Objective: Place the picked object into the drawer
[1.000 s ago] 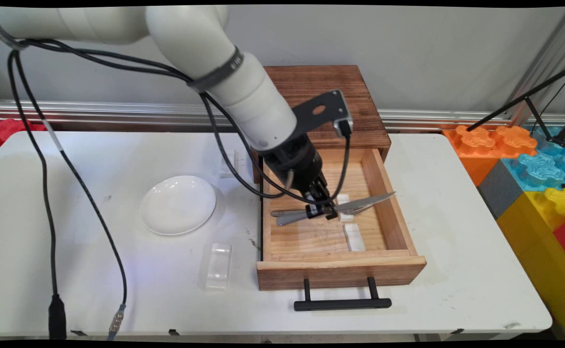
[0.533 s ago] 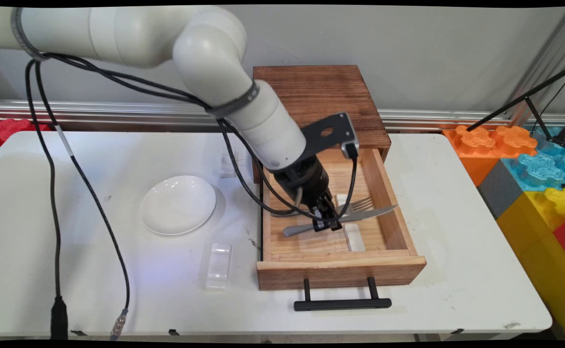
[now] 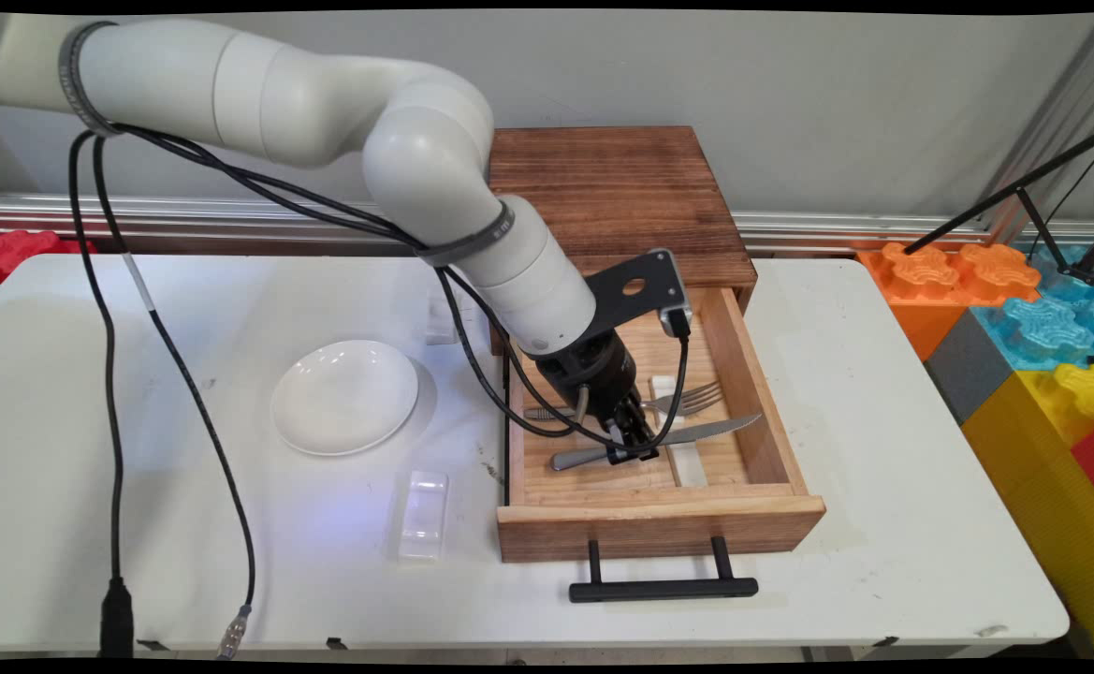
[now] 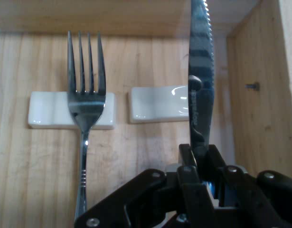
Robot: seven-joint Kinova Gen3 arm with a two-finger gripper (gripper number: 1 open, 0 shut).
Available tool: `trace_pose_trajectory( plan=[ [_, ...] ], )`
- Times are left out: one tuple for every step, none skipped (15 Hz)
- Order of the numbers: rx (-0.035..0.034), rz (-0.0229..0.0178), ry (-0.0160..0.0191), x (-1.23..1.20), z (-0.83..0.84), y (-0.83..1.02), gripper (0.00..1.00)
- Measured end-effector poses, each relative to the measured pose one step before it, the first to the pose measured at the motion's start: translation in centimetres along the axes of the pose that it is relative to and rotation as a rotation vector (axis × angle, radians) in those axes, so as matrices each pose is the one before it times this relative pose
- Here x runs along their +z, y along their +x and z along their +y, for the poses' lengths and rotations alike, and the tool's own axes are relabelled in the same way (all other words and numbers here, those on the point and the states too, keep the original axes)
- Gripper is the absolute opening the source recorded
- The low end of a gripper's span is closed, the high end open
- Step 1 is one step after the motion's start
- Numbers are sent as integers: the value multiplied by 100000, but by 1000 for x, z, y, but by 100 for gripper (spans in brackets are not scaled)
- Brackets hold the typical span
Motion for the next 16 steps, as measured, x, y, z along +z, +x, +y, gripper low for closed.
trace_pose_trajectory(
  plan=[
    [-153,-85,56,196,-68,-87,0],
    [-245,-186,-9,292,-90,-134,0],
    [-145,-100,-20,144,-44,-62,0],
    [-592,-165,-161,314,-96,-142,0],
    [-701,-182,-233,301,-96,-133,0],
    [-643,-152,-296,277,-91,-105,0],
    [-456,-174,-314,217,-70,-91,0],
    [-484,-136,-385,218,-75,-85,0],
    [-437,-200,-492,213,-47,-86,0],
    [-326,-108,-448,153,-26,-61,0],
    [-185,-82,-279,96,-15,-41,0],
    [-266,-173,-401,148,-28,-71,0],
    [-241,-140,-345,117,-30,-72,0],
    [-222,-189,-381,125,-29,-91,0],
    [-59,-139,-268,96,-20,-73,0],
    [-2,-85,-153,56,-11,-53,0]
  ],
)
